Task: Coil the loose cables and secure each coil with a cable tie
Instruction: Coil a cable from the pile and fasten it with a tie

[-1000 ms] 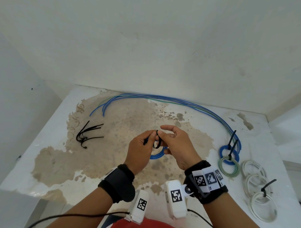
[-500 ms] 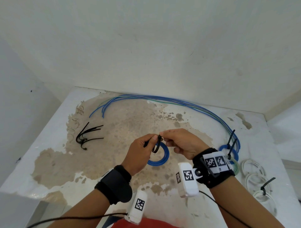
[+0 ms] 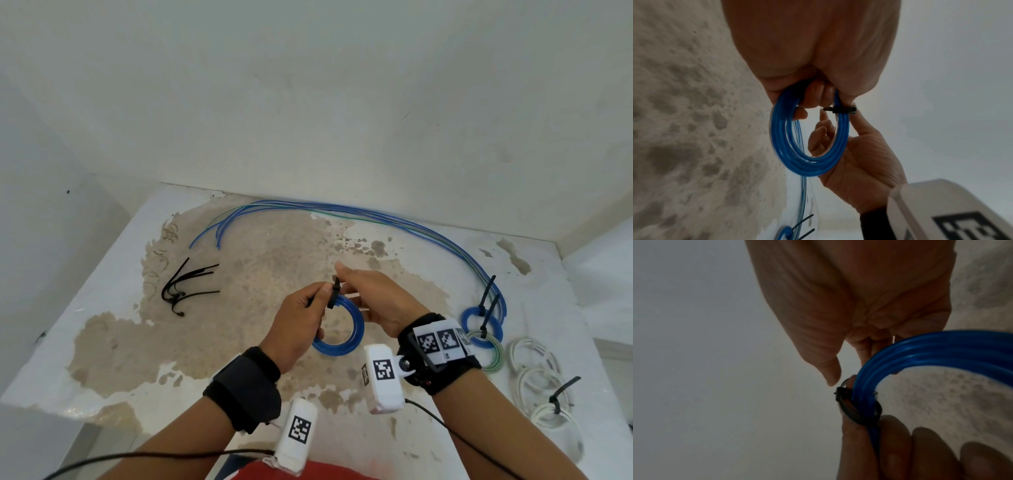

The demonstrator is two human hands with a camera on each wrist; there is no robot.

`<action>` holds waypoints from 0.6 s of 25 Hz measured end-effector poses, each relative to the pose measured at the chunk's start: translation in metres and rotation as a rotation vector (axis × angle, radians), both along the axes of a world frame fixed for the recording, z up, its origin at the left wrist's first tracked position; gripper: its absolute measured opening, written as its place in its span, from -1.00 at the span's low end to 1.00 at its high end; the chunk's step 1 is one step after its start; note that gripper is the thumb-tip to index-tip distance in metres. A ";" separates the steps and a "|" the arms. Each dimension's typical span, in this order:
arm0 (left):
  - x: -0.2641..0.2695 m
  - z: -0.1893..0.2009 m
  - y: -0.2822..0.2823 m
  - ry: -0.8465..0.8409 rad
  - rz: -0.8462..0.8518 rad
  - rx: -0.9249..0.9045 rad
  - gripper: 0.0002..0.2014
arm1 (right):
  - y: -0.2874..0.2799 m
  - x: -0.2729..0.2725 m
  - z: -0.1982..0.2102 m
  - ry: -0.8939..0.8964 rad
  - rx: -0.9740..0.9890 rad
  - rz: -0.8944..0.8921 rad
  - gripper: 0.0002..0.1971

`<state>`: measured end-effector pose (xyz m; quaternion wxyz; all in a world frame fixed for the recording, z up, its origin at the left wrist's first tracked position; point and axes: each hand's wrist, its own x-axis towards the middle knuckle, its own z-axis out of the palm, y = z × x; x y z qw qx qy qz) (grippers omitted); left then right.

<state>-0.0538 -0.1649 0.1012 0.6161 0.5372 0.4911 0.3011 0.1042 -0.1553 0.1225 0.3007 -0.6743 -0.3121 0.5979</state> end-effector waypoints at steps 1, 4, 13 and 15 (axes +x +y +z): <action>0.000 -0.001 0.000 0.003 -0.006 -0.002 -0.69 | -0.001 0.002 -0.004 0.011 -0.011 0.008 -0.52; 0.002 -0.002 -0.001 0.000 0.003 -0.023 -0.69 | -0.002 0.006 -0.007 0.071 -0.056 -0.015 -0.56; 0.002 -0.006 0.010 0.053 -0.011 -0.123 -0.69 | 0.000 0.004 -0.005 -0.197 0.382 0.090 -0.79; 0.003 -0.004 0.010 0.061 -0.018 -0.106 -0.69 | 0.001 0.005 -0.007 -0.262 0.412 0.121 -0.80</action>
